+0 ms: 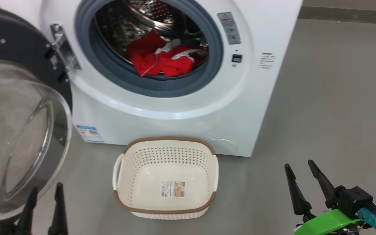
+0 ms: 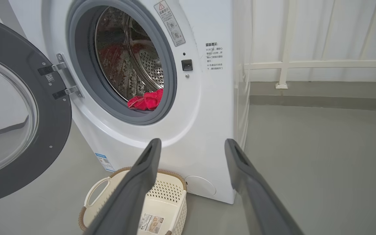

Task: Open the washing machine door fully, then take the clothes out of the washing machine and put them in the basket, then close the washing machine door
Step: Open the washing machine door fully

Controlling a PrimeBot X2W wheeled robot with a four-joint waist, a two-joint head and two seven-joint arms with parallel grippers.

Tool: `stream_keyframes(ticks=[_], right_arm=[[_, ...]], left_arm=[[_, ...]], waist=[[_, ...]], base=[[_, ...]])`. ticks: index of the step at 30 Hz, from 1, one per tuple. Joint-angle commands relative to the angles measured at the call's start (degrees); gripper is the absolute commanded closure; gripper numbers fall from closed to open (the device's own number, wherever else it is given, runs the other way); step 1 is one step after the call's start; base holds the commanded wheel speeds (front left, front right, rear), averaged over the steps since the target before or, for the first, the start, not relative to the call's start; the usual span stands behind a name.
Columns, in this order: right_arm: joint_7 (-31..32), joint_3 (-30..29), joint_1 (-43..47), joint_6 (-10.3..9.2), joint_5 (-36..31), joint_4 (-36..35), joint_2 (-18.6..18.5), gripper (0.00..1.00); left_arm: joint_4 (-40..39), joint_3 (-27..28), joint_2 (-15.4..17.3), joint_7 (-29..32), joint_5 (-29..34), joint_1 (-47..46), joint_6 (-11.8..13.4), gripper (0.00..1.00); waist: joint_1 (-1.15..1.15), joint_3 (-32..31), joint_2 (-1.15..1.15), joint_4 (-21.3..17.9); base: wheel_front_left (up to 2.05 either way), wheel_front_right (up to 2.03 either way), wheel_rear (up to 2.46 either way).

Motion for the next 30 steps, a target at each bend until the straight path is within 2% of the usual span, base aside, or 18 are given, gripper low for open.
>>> stream_keyframes(ticks=[1,7,16,30], right_arm=[[-0.52,0.55,-0.52,0.43,-0.29,-1.71,-0.07,0.00],[-0.52,-1.10,0.45,0.43,-0.36,-2.34,-0.01,0.00],[-0.52,-2.77,1.49,0.43,-0.44,-3.22,0.03,0.00],[-0.52,-3.95,1.95,0.43,-0.26,-3.85,0.04,0.00]], left_arm=[[-2.69,0.07,1.81,-0.29,-1.13,-0.21,0.06,0.00],[-4.49,-4.89,2.39,-0.29,-3.37,0.78,0.06,0.00],[-5.36,-8.78,2.70,-0.29,-5.25,1.68,0.06,0.00],[-5.88,-9.73,2.70,-0.29,-6.22,1.58,0.06,0.00]], waist=[[0.00,0.13,0.00,-3.34],[0.00,0.36,0.00,-7.18],[0.00,0.83,0.00,-12.01],[0.00,0.93,0.00,-13.82]], base=[[0.00,0.00,0.00],[0.00,0.00,0.00],[0.00,0.00,0.00],[0.00,0.00,0.00]])
